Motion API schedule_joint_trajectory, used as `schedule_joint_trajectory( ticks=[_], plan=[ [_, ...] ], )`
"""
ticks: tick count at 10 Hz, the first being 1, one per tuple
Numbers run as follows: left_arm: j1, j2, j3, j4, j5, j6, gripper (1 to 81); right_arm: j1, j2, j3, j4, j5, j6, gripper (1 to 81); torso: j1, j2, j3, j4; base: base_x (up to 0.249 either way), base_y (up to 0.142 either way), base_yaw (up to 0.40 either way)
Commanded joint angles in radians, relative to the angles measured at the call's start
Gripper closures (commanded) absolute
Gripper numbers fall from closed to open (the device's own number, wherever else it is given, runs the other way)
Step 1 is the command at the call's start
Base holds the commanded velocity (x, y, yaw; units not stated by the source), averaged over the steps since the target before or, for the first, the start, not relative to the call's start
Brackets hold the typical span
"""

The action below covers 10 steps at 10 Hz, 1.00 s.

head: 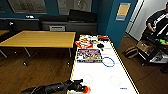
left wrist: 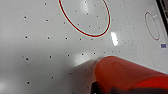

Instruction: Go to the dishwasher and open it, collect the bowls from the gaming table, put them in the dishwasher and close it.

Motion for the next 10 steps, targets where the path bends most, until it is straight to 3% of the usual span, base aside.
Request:
schedule_joint_trajectory(
  ticks=[1, 6, 10],
  plan=[
    [-0.115, 0.006, 0.050, 0.069, 0.029, 0.007, 81.1, 0.039, -0.037, 0.005, -0.014, -0.056, 0.000, 81.1, 0.000, 0.000, 0.000, 0.000, 0.000, 0.000, 0.000],
    [-0.201, -0.145, 0.323, 0.061, 0.024, -0.004, 81.1, 0.036, -0.034, 0.008, -0.016, -0.064, -0.002, 81.1, 0.000, 0.000, 0.000, 0.000, 0.000, 0.000, 0.000],
    [-0.148, -0.386, 0.594, 0.074, 0.003, 0.006, 81.1, 0.033, -0.037, 0.031, -0.017, -0.061, -0.008, 81.1, 0.000, 0.000, 0.000, 0.000, 0.000, 0.000, 0.000]
  ],
)
